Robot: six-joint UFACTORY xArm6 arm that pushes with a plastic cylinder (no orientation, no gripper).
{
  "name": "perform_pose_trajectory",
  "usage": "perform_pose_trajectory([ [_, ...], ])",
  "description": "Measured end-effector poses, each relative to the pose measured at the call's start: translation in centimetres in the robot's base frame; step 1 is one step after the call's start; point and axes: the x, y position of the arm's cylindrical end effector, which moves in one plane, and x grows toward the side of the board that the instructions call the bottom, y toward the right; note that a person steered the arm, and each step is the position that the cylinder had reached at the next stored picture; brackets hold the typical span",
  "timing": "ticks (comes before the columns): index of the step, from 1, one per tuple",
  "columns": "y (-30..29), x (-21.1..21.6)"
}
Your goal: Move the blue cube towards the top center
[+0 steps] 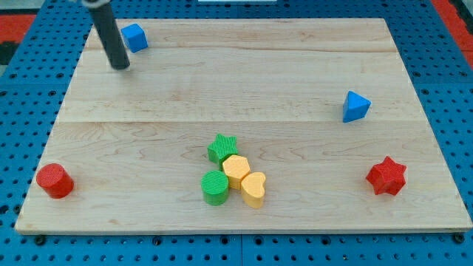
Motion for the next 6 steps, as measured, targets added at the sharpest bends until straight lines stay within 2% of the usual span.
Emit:
perform_pose_trajectory([
  [1,-2.1,-4.9],
  [2,-3.9,-6.8],
  [3,-0.5,-8.6],
  [5,11.1,6.6],
  [6,9.7,4.7],
])
